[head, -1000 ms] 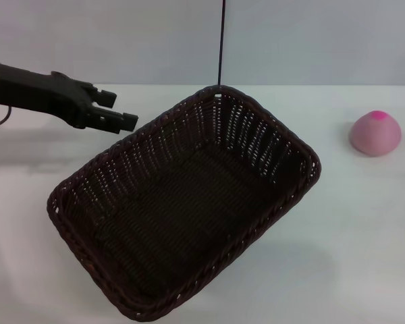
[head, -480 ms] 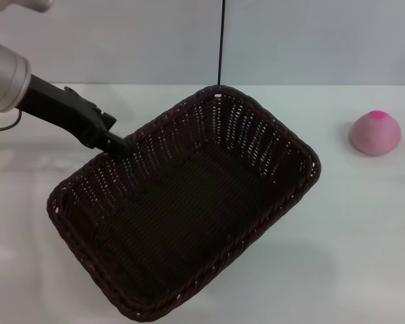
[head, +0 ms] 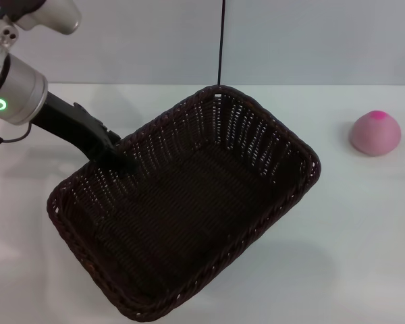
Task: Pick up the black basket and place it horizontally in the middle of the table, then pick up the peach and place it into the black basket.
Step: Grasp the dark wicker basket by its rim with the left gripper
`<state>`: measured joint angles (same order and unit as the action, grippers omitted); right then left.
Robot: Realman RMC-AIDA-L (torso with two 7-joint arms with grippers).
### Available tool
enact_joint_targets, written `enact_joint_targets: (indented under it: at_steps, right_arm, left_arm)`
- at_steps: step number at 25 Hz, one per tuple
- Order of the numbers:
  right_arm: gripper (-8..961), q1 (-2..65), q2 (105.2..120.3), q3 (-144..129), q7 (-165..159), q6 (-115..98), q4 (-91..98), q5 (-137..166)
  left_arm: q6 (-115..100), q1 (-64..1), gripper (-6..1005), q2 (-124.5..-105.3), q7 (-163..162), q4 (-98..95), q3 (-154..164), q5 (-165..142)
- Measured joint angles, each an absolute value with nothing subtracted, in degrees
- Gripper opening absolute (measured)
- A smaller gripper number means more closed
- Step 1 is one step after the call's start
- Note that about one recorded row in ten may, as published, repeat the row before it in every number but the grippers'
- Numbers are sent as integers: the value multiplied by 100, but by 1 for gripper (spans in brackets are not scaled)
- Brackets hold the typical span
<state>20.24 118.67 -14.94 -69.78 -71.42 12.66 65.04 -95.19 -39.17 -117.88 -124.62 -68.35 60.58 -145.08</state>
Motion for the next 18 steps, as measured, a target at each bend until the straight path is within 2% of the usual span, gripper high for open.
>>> enact_joint_targets:
  at_steps: [9,18]
  right_arm:
    - [433,2045,11865,-1494,-6978,-7080,1269,6504]
    - [434,2027,11865,-1494,-6978,-7072,1270,6504]
  left_arm:
    - [-9280,-3850,615,-11794,-12359,-6731,6188,-14532]
    - [-9350,-3858,238,-11795,-12123,-6754,6186,-14449]
